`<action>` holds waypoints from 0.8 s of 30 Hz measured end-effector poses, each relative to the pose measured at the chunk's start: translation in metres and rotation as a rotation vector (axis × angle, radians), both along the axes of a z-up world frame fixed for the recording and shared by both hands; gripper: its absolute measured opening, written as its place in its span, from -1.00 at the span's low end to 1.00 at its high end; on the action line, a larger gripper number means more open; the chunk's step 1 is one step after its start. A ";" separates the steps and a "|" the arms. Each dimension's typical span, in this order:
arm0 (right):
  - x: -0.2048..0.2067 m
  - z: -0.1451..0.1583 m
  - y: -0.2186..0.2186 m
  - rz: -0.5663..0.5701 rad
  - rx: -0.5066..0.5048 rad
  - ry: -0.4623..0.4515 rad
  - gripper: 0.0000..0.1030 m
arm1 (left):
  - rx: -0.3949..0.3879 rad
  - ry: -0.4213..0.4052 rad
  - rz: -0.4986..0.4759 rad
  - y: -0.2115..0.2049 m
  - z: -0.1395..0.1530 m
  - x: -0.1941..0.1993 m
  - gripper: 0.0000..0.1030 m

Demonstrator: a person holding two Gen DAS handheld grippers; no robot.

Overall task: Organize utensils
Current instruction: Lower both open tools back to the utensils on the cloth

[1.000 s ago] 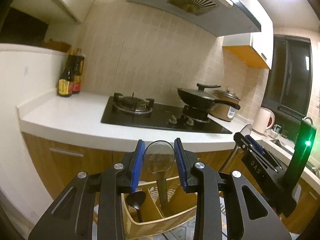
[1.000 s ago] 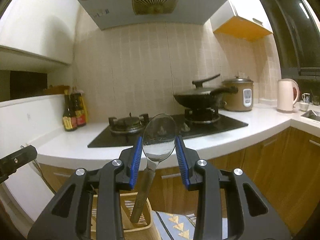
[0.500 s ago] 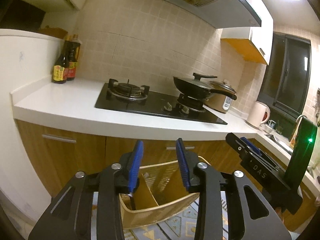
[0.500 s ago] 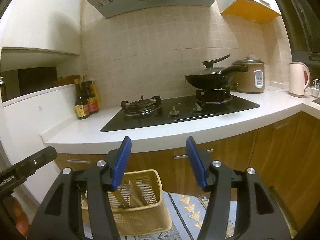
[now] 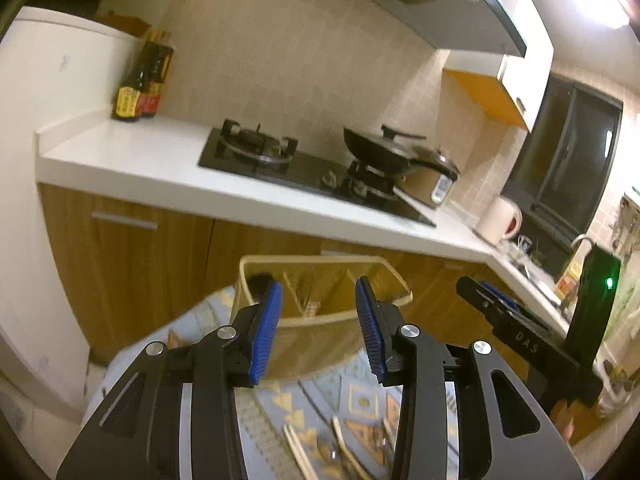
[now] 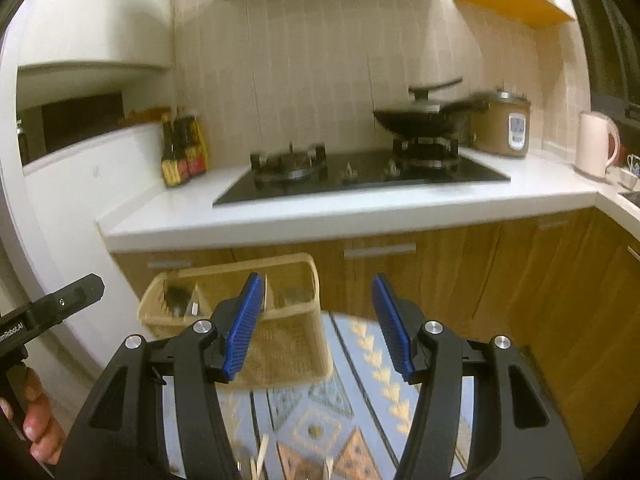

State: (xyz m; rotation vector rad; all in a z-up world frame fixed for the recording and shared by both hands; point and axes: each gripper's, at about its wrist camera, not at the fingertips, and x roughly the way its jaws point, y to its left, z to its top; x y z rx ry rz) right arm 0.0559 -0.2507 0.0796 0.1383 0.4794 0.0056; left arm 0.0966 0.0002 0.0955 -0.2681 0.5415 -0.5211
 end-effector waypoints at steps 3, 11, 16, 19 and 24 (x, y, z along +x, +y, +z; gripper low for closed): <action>-0.007 -0.008 -0.003 0.016 0.004 0.084 0.03 | 0.050 0.052 -0.015 -0.003 -0.011 -0.009 -0.29; -0.012 -0.062 -0.006 0.104 0.036 0.380 0.03 | 0.203 0.305 -0.048 -0.017 -0.080 -0.016 -0.29; -0.009 -0.101 -0.002 0.168 0.037 0.580 0.03 | 0.280 0.388 -0.086 -0.030 -0.115 -0.022 -0.29; -0.009 -0.117 0.002 0.241 0.115 0.649 0.03 | 0.358 0.407 -0.098 -0.042 -0.132 -0.026 -0.29; -0.005 -0.133 0.018 0.333 0.172 0.705 -0.27 | 0.425 0.408 -0.124 -0.056 -0.146 -0.033 -0.29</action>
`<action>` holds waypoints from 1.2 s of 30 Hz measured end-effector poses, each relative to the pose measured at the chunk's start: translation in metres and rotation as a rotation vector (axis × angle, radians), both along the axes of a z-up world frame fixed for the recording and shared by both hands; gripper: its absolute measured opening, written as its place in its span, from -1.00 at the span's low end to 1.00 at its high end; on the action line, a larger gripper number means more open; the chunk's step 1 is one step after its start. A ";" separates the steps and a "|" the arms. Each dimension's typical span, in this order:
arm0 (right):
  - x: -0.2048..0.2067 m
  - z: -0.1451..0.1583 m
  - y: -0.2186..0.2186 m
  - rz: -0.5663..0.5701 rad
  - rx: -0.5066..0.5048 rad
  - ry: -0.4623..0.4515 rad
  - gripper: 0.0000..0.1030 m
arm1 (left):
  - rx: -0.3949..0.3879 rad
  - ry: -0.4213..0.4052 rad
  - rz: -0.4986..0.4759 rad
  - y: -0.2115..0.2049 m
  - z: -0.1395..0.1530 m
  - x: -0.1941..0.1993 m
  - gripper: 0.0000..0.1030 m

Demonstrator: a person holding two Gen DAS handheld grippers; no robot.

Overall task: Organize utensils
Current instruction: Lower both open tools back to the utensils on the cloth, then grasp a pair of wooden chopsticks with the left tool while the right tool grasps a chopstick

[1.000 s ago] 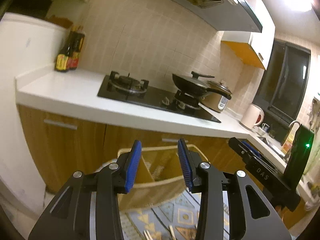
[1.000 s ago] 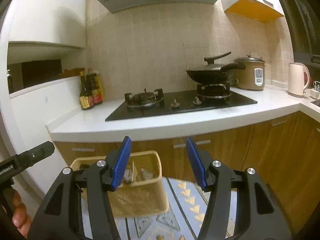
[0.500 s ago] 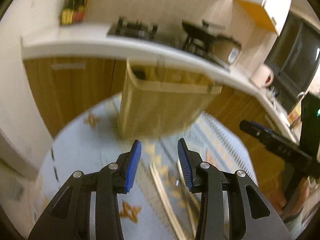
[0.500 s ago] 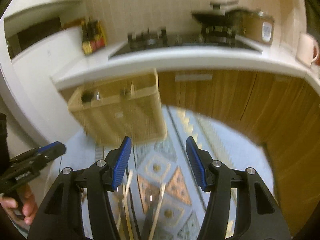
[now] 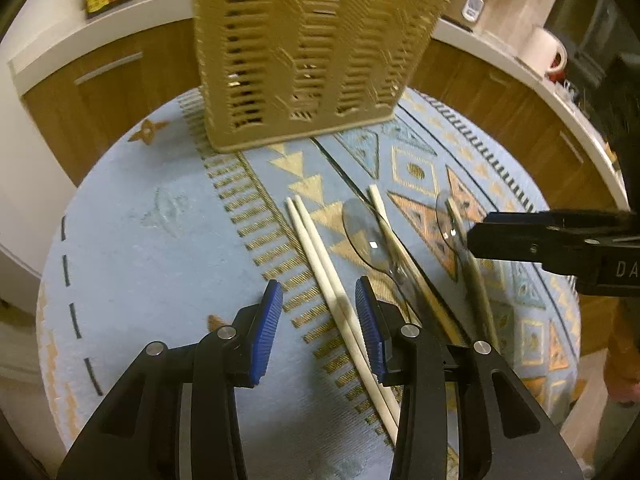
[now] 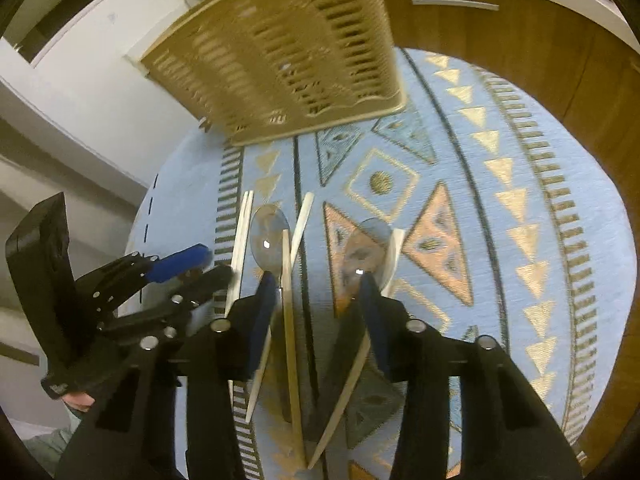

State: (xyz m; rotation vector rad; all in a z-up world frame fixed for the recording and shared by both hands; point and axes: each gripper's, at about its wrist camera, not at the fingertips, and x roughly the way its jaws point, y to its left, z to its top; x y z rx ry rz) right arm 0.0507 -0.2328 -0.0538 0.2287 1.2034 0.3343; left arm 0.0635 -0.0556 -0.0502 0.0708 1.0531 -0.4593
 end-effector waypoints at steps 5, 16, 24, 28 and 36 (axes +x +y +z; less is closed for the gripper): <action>0.005 -0.009 0.005 0.008 0.006 0.019 -0.27 | 0.061 -0.022 -0.015 -0.014 -0.005 0.000 -0.28; 0.015 -0.022 0.036 0.101 -0.006 0.045 -0.39 | 0.195 -0.083 -0.048 -0.028 -0.004 -0.010 -0.67; 0.022 -0.033 0.064 0.140 -0.048 0.065 -0.64 | 0.123 -0.037 0.013 0.007 -0.002 -0.003 -0.79; 0.021 -0.036 0.069 0.151 -0.045 0.059 -0.87 | 0.037 0.026 0.011 0.022 -0.001 0.005 -0.77; 0.013 -0.027 0.052 0.134 -0.013 0.025 -0.91 | 0.066 0.115 -0.085 0.010 0.002 0.019 -0.46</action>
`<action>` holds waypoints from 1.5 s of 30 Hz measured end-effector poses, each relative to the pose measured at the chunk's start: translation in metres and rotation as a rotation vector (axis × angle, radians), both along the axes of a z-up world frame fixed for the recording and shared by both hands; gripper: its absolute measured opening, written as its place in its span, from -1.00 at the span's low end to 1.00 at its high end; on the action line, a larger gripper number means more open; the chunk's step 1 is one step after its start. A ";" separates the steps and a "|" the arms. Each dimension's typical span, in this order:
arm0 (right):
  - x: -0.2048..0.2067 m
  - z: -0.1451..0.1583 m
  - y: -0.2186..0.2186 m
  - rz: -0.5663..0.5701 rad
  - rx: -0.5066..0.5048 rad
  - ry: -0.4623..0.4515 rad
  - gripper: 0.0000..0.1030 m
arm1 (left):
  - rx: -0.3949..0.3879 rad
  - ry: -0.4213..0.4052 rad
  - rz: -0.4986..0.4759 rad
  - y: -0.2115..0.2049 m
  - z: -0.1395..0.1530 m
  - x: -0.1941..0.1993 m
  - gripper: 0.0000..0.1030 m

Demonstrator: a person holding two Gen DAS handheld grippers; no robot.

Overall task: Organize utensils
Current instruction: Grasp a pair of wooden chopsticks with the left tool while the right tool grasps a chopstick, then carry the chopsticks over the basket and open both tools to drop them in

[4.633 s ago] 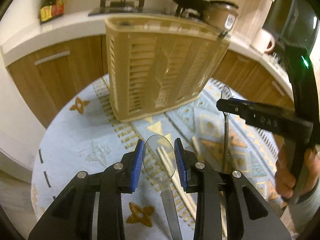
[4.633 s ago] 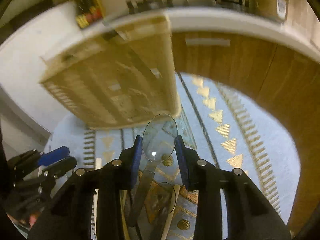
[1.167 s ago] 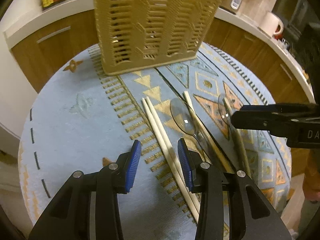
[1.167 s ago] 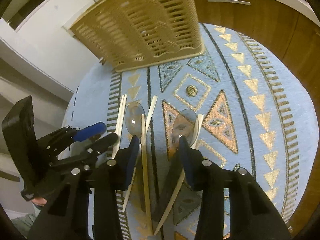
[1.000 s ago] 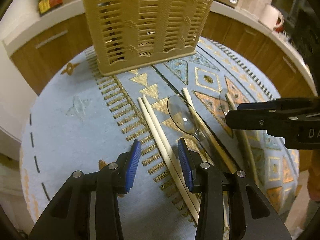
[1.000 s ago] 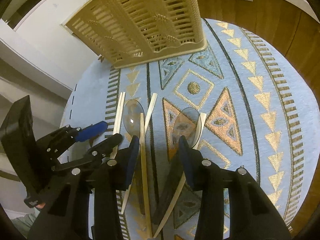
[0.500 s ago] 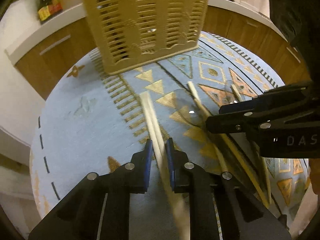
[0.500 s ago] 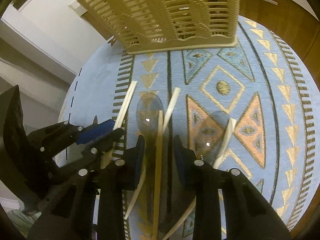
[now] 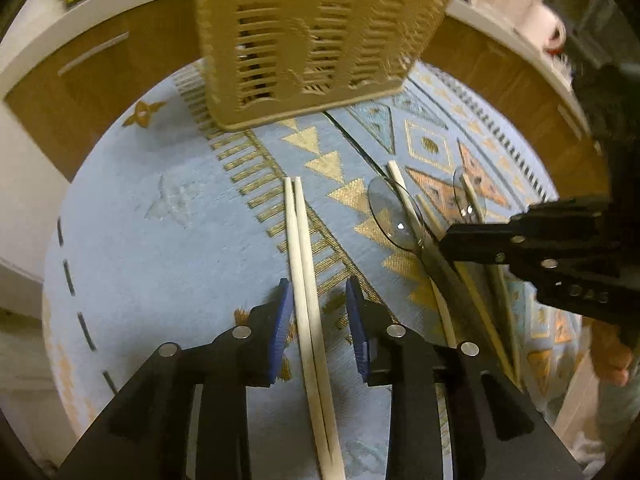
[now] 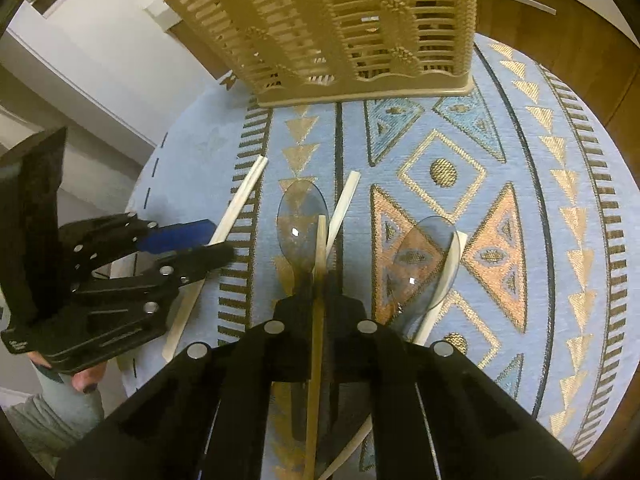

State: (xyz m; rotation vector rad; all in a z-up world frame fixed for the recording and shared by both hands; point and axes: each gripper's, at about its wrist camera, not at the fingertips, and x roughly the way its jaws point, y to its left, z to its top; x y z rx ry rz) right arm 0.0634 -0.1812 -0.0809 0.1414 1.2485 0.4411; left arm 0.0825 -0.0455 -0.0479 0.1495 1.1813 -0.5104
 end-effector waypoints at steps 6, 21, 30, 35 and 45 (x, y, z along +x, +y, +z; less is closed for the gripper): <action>-0.010 0.015 -0.015 0.006 0.063 -0.070 -0.91 | 0.178 -0.072 -0.059 -0.026 -0.002 -0.004 -0.80; -0.079 0.083 -0.076 -0.011 0.334 -0.389 -0.92 | -0.280 -0.418 0.100 0.024 0.086 -0.051 -0.82; -0.066 0.146 -0.083 -0.089 0.413 -0.580 -0.93 | -0.428 -0.708 0.173 0.023 0.161 -0.048 -0.82; -0.036 0.179 -0.082 -0.110 0.406 -0.622 -0.94 | -0.490 -0.830 0.212 0.025 0.196 -0.033 -0.82; 0.005 0.228 -0.075 -0.122 0.345 -0.663 -0.94 | -0.528 -0.961 0.299 0.029 0.214 0.008 -0.82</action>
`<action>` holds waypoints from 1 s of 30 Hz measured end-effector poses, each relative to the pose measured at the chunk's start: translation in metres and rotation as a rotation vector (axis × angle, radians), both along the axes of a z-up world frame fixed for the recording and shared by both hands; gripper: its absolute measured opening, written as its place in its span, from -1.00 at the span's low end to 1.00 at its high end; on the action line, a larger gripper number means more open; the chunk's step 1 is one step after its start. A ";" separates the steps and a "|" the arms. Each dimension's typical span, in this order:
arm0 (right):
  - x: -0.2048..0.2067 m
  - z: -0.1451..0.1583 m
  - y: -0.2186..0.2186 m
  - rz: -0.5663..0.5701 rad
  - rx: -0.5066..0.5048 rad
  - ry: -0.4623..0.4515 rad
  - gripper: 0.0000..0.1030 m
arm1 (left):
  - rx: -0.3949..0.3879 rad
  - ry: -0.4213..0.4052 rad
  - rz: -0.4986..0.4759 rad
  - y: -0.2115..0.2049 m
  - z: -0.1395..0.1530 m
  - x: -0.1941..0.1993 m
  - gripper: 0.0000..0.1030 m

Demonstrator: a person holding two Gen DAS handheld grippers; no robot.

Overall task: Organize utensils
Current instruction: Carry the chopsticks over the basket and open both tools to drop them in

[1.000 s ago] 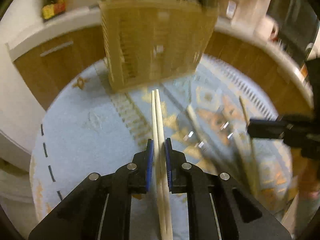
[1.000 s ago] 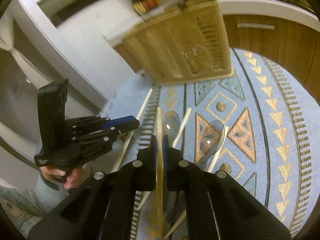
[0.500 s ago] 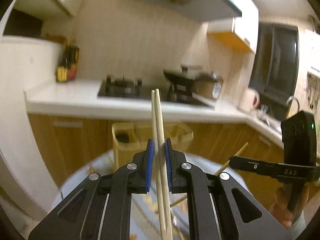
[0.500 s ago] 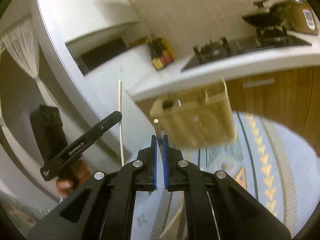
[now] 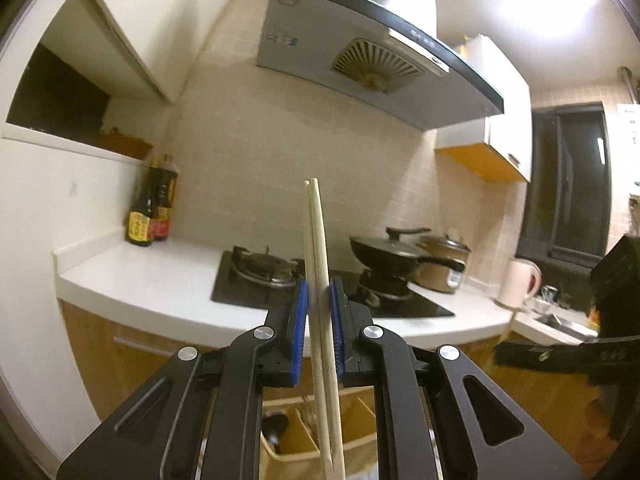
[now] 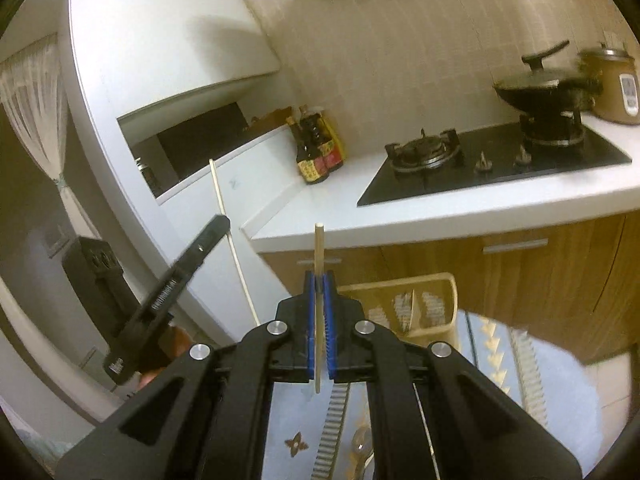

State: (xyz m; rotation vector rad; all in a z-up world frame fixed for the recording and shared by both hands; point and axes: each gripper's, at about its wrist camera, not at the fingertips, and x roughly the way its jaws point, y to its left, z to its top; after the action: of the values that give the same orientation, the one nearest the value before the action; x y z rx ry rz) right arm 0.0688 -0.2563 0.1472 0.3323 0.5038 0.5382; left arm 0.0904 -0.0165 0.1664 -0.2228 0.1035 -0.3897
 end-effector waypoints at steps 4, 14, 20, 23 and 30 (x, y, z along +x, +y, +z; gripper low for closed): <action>0.012 0.019 -0.004 -0.042 -0.017 -0.041 -0.94 | -0.024 0.003 0.032 0.001 -0.006 0.020 -0.81; 0.035 0.027 -0.020 -0.215 -0.127 -0.101 -0.94 | 0.002 0.012 0.118 -0.007 -0.036 0.053 -0.81; 0.053 0.009 -0.014 -0.274 -0.226 -0.108 -0.94 | 0.012 0.009 0.141 -0.010 -0.051 0.059 -0.81; 0.062 -0.005 -0.006 -0.284 -0.276 -0.095 -0.94 | 0.019 0.012 0.140 -0.012 -0.058 0.061 -0.81; 0.065 -0.029 0.004 -0.260 -0.305 -0.066 -0.94 | 0.024 0.018 0.131 -0.010 -0.071 0.057 -0.79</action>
State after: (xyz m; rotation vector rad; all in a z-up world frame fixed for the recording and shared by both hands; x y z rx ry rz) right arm 0.1342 -0.2526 0.1183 0.0852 0.4626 0.2145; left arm 0.1474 -0.0261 0.0955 -0.2078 0.1107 -0.2555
